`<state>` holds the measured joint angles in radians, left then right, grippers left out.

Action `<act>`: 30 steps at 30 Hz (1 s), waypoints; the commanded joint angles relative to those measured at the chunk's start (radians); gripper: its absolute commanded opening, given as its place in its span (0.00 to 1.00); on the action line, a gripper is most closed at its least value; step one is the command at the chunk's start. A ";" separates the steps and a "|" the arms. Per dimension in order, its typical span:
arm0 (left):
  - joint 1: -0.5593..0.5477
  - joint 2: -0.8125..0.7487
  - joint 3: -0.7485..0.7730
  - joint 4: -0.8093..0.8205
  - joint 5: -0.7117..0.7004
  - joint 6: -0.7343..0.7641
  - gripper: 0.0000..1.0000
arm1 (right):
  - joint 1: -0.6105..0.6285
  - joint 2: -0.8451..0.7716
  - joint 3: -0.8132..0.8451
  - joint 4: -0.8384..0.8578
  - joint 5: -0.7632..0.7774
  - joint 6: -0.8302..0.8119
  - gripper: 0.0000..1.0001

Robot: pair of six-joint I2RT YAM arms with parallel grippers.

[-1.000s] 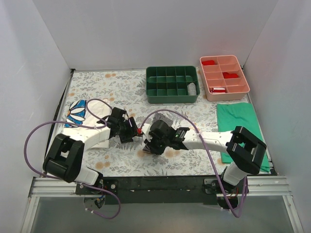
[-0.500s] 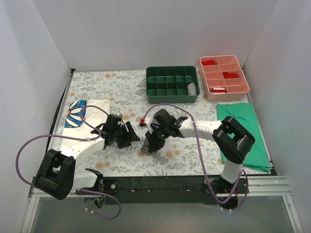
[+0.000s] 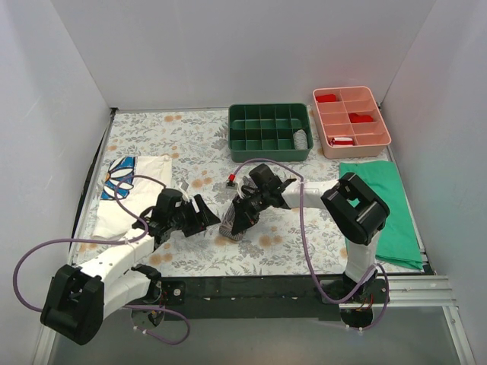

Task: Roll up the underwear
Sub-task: Roll the underwear to the center of the board.

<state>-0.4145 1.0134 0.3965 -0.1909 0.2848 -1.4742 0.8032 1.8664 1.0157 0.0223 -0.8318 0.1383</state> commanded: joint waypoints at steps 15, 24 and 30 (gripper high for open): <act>-0.001 -0.071 -0.134 0.185 0.112 -0.005 0.66 | -0.050 0.149 0.116 -0.096 -0.086 -0.025 0.20; -0.003 -0.007 -0.202 0.366 0.143 -0.009 0.65 | -0.059 0.175 0.130 -0.105 -0.082 -0.031 0.21; -0.004 0.062 -0.212 0.473 0.125 0.008 0.64 | -0.064 0.189 0.136 -0.114 -0.079 -0.036 0.21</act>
<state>-0.4145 1.0340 0.1837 0.1829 0.4129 -1.4895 0.7452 2.0216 1.1263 -0.0635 -0.9443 0.1314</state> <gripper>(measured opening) 0.641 0.217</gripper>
